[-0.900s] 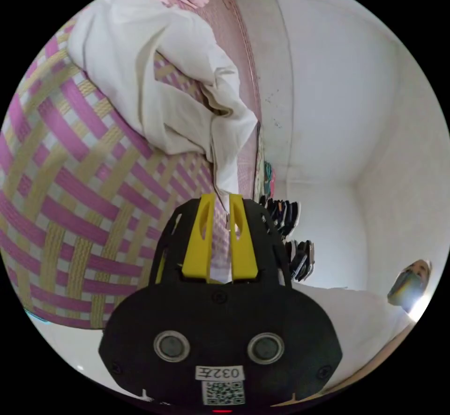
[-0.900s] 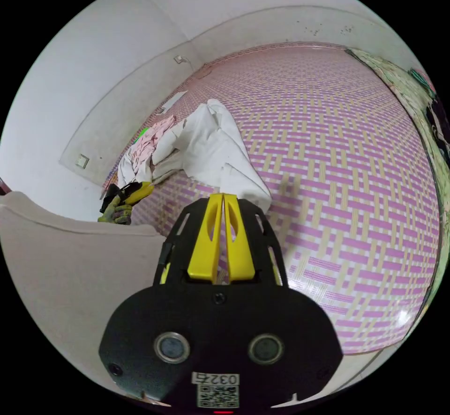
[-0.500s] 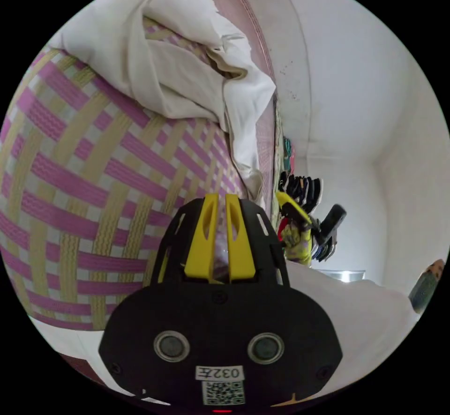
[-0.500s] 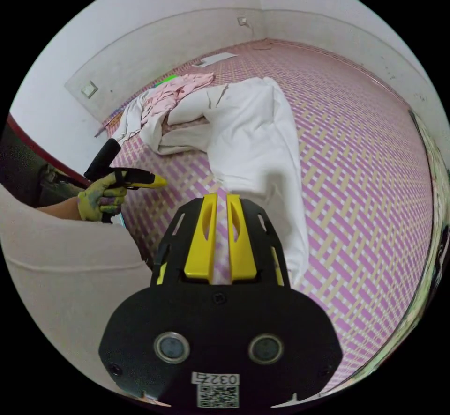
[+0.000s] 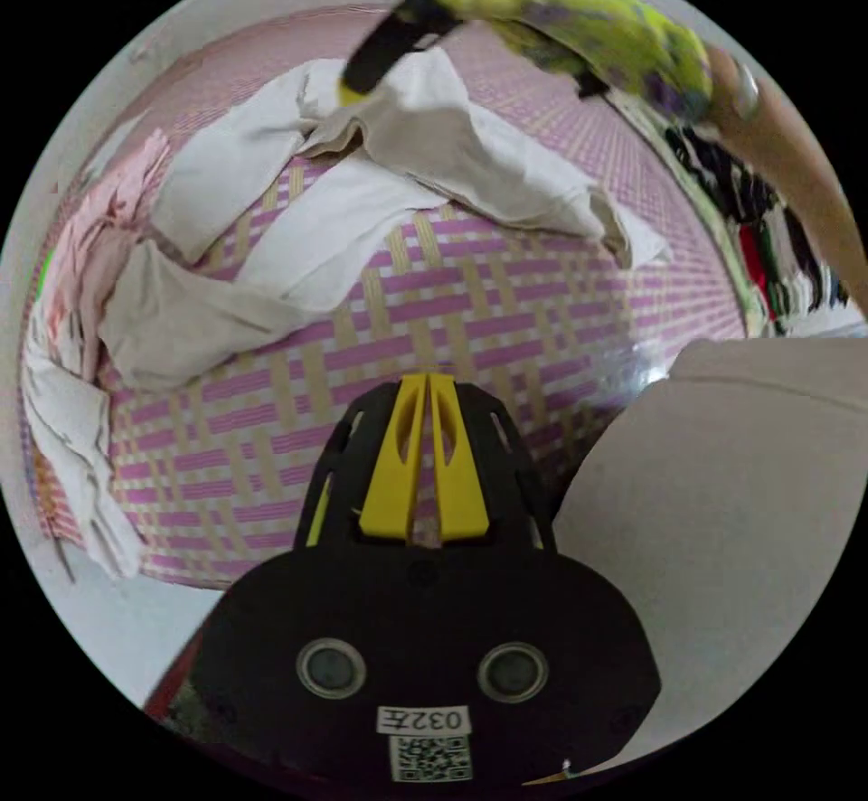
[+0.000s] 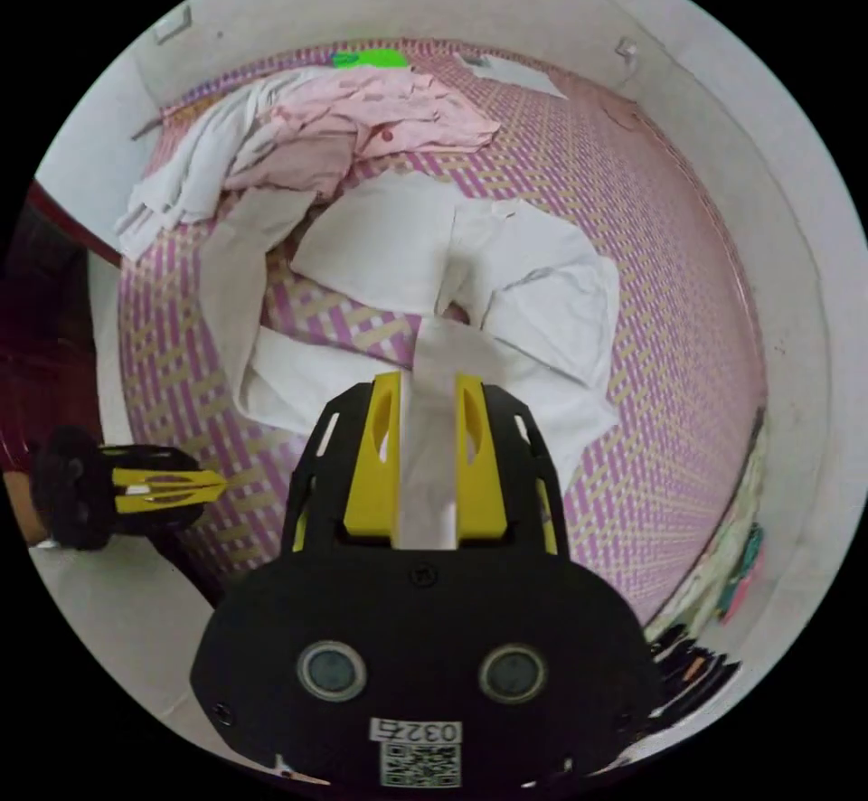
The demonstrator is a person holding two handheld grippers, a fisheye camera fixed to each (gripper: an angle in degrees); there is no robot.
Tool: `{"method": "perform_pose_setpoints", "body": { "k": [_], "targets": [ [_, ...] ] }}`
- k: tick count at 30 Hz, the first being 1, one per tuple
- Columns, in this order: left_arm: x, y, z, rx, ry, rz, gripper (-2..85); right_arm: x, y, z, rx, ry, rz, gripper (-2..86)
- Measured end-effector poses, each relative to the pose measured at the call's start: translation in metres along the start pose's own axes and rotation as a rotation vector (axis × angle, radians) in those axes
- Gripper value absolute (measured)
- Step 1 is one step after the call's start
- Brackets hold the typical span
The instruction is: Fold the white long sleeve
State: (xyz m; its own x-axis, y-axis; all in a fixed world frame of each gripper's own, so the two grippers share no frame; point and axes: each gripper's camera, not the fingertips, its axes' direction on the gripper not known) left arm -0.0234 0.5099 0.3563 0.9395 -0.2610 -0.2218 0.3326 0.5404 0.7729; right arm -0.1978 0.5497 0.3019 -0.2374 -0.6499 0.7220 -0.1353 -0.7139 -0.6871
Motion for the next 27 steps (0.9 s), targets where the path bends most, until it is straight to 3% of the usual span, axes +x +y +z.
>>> {"method": "perform_pose_setpoints", "body": {
  "k": [7, 14, 20, 22, 27],
  "targets": [
    [0.037, -0.025, 0.007, -0.085, -0.114, 0.079, -1.0, -0.028, -0.060, 0.080, -0.301, 0.209, -0.176, 11.0],
    [0.041, -0.047, 0.006, -0.117, -0.125, 0.129, -1.0, 0.008, -0.056, 0.096, -0.349, 0.202, -0.132, 4.9],
    [0.028, -0.061, 0.005, -0.143, -0.102, 0.068, -1.0, 0.112, 0.005, 0.023, -0.029, -0.261, 0.151, 2.3],
    [0.017, -0.058, 0.004, -0.114, -0.076, 0.027, -1.0, 0.174, 0.067, -0.021, 0.226, -0.511, 0.287, 2.0],
    [-0.006, -0.056, 0.003, -0.086, -0.040, -0.015, -1.0, 0.300, 0.273, -0.085, 0.776, -0.764, 0.637, 0.0]
  ]
}}
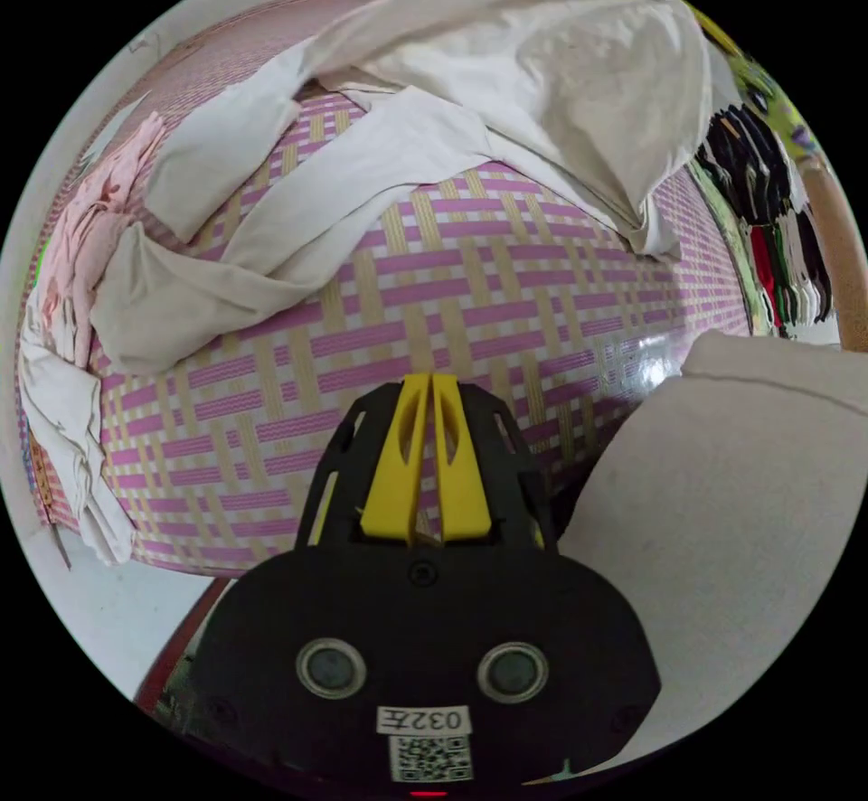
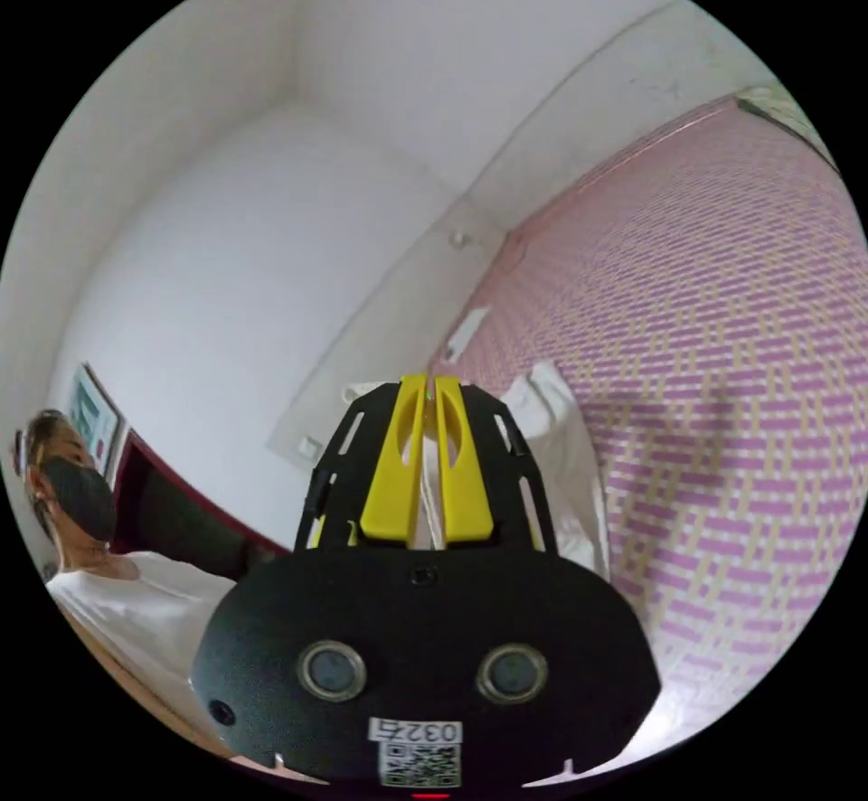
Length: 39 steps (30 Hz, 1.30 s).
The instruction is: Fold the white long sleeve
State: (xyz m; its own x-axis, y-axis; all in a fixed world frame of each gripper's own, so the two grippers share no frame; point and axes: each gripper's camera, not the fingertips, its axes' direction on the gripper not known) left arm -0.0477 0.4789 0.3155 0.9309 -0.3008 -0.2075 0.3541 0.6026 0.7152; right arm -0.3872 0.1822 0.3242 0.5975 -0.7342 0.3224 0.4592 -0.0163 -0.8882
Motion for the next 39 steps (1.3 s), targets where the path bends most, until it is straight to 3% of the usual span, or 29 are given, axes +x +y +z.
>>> {"method": "perform_pose_setpoints", "body": {
  "k": [4, 7, 14, 16, 20, 25, 29, 31, 34, 39],
  "targets": [
    [-0.015, -0.006, 0.001, -0.023, -0.017, 0.007, -1.0, 0.054, 0.077, -0.191, 0.383, 0.031, 0.137, -0.9],
    [-0.033, -0.007, 0.001, -0.027, -0.001, -0.011, -1.0, 0.085, 0.162, -0.282, 0.590, 0.073, 0.256, -1.0],
    [-0.099, -0.013, 0.005, -0.055, 0.160, -0.153, -1.0, 0.143, 0.352, -0.357, 0.746, 0.330, 0.689, -1.0],
    [-0.127, -0.013, 0.007, 0.022, 0.370, -0.247, -1.0, 0.151, 0.401, -0.366, 0.797, 0.363, 0.770, -1.0],
    [-0.137, -0.037, 0.025, 0.017, 0.607, -0.234, -0.8, 0.157, 0.437, -0.374, 0.805, 0.364, 0.806, -1.0],
    [-0.093, -0.092, 0.069, -0.143, 0.842, -0.093, 2.2, 0.158, 0.441, -0.376, 0.740, 0.470, 0.783, -1.0],
    [-0.035, -0.122, 0.074, -0.208, 0.757, 0.135, 4.9, 0.164, 0.449, -0.380, 0.789, 0.438, 0.776, -0.7],
    [0.008, -0.131, 0.054, -0.162, 0.640, 0.350, 5.9, 0.159, 0.450, -0.384, 0.796, 0.498, 0.748, 0.1],
    [0.039, -0.130, 0.038, -0.110, 0.502, 0.501, 6.8, 0.155, 0.448, -0.387, 0.752, 0.557, 0.696, 3.7],
    [0.033, -0.128, 0.046, -0.115, 0.552, 0.491, 10.0, 0.164, 0.442, -0.382, 0.600, 0.590, 0.652, 7.7]
  ]
}}
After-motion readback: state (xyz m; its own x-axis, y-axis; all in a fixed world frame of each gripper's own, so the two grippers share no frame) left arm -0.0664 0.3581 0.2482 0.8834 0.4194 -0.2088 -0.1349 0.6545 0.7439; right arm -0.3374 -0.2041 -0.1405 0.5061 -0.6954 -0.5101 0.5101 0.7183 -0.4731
